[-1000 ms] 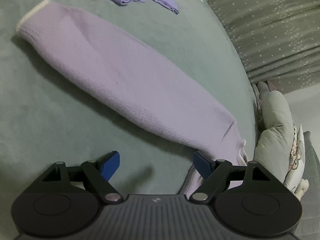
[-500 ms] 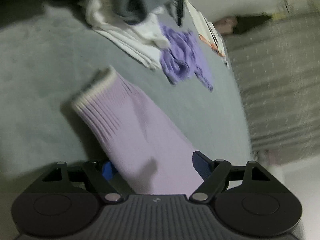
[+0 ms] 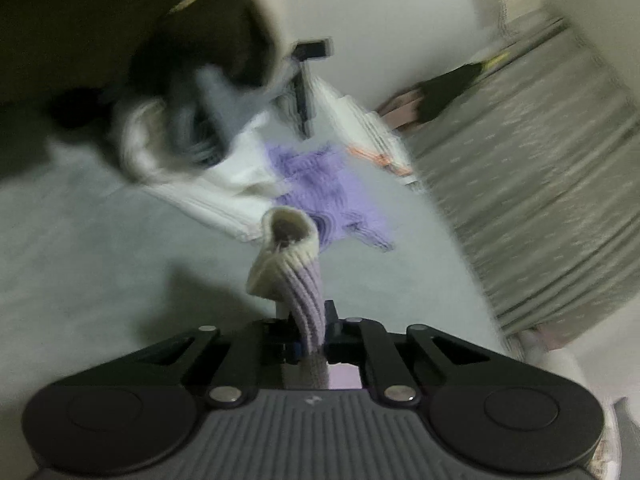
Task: Fold clothes
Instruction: 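Grasp the other sleeve cuff with the left gripper and fold it across the body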
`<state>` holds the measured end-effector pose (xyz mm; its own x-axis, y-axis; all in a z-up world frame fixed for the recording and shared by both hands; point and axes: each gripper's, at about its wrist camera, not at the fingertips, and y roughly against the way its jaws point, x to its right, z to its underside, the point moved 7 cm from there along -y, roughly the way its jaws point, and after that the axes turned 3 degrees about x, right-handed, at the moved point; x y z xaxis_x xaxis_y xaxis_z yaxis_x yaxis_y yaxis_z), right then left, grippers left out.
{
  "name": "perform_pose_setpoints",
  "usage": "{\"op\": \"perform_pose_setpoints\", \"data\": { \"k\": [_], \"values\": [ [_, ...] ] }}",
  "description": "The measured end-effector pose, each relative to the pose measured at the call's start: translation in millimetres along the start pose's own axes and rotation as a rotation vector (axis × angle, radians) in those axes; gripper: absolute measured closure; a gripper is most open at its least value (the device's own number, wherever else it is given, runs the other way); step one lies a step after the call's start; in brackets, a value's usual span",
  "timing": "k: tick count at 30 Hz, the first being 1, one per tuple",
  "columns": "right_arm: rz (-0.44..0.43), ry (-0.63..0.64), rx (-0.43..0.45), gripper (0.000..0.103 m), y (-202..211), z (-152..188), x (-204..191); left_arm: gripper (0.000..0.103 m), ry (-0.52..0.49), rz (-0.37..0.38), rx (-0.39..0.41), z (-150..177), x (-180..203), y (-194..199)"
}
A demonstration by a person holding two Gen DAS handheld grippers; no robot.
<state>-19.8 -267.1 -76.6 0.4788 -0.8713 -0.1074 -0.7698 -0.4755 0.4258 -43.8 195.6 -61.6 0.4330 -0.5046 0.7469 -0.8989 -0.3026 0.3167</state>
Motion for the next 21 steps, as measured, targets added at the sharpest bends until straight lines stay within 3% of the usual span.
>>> {"op": "perform_pose_setpoints", "data": {
  "k": [4, 7, 10, 12, 13, 14, 17, 21],
  "values": [
    [0.065, -0.114, 0.049, 0.046, 19, 5, 36, 0.096, -0.079, 0.105, 0.053, -4, 48, 16],
    [0.055, -0.138, 0.075, 0.046, 24, -1, 47, 0.097, -0.103, 0.176, 0.081, -3, 81, 32],
    [0.063, -0.167, 0.099, 0.046, 26, -7, 59, 0.096, -0.2, 0.289, 0.09, 13, 140, 54],
    [0.072, -0.191, 0.1, 0.046, 27, -7, 67, 0.096, -0.279, 0.361, 0.069, 33, 183, 67],
    [0.076, -0.206, 0.1, 0.046, 28, -7, 71, 0.096, -0.337, 0.428, 0.026, 55, 224, 75],
    [0.08, -0.243, 0.1, 0.046, 30, -7, 79, 0.096, -0.36, 0.45, 0.015, 63, 235, 80],
    [0.124, -0.318, 0.124, 0.046, 42, -9, 103, 0.096, -0.563, 0.588, -0.027, 126, 305, 105],
    [0.189, -0.389, 0.166, 0.046, 58, -11, 132, 0.096, -0.669, 0.672, -0.125, 199, 345, 116]
  ]
}}
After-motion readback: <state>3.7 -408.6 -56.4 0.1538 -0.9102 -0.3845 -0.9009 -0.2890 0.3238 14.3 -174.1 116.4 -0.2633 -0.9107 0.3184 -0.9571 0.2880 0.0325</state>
